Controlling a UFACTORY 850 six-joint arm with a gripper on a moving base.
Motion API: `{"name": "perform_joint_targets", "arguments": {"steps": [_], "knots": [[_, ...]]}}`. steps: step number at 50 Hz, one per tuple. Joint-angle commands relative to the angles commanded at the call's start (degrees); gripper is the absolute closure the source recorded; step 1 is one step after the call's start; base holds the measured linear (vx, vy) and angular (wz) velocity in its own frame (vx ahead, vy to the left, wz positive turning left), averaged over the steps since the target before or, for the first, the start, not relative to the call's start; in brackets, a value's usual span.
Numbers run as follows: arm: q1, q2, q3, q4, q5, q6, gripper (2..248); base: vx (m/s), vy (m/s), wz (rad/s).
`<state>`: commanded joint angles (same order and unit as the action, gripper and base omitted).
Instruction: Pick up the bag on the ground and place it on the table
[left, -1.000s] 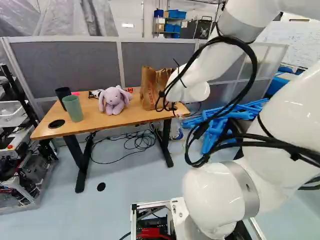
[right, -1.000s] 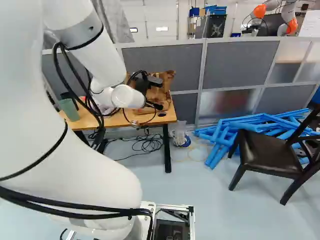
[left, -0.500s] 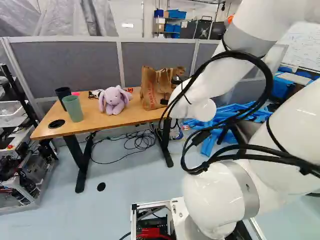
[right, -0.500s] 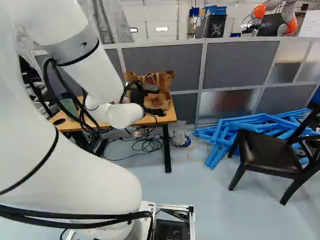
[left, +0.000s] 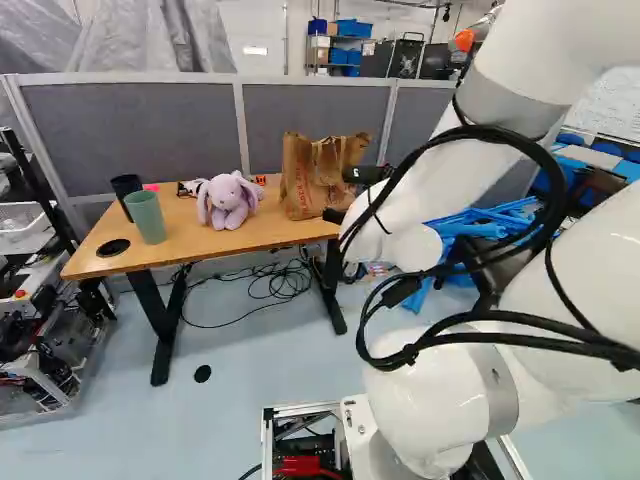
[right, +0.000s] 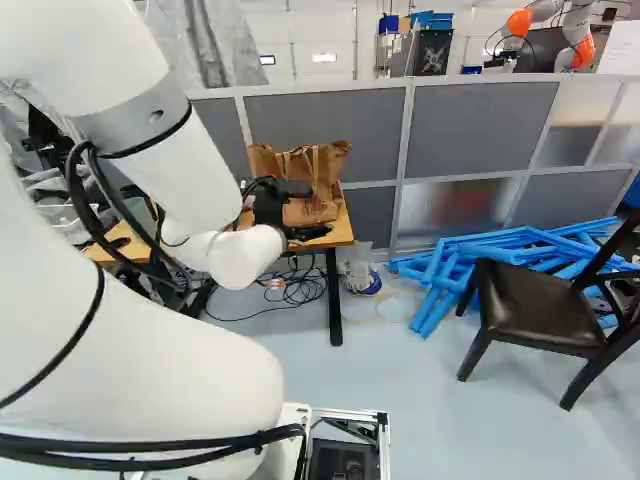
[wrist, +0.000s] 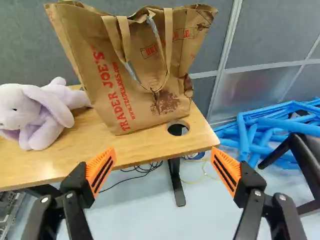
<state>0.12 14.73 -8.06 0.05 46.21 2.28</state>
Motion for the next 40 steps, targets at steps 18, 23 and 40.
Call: {"name": "perform_joint_targets", "arguments": {"steps": [18,23,40], "knots": [[-0.1,1.0,2.4,0.0,2.9,-1.8,3,0.0,0.0,0.0],[-0.1,1.1,2.7,0.0,3.4,-2.0,3,0.0,0.0,0.0],[-0.1,1.3,3.1,-0.1,3.8,-2.3,3,0.0,0.0,0.0]]}}
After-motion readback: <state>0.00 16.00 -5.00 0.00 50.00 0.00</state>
